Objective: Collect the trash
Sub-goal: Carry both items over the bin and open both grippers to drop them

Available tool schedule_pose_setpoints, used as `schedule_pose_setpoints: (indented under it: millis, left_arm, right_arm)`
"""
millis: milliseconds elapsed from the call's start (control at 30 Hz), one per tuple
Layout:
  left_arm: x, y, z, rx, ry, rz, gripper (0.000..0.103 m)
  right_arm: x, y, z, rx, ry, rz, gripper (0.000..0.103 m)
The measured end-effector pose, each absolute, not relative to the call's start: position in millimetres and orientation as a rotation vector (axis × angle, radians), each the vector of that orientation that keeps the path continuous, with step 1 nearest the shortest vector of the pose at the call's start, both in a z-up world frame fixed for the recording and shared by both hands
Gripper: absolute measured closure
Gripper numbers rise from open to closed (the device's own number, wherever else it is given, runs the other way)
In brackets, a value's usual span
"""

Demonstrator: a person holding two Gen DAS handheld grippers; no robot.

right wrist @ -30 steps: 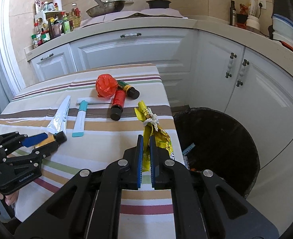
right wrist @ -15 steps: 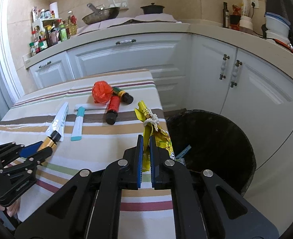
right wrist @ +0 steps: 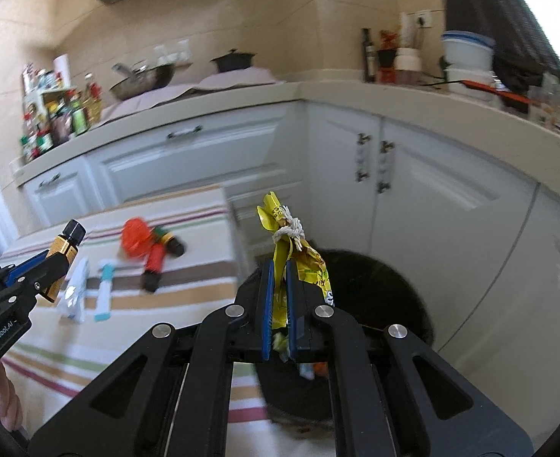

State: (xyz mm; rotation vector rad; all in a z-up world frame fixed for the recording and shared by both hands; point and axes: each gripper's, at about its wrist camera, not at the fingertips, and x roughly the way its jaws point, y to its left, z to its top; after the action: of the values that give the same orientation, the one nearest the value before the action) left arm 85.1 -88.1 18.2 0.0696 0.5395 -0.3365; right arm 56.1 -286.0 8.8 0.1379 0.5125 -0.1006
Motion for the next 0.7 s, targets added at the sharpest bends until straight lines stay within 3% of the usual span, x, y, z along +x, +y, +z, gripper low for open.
schedule_pose_setpoints:
  millis: [700]
  left_arm:
    - [139.0,-205.4,-5.8,0.169,0.559,-0.405,0.078]
  right_arm:
    - [79.6,-354.2,-19.9,0.207,0.502,-0.227,0.097]
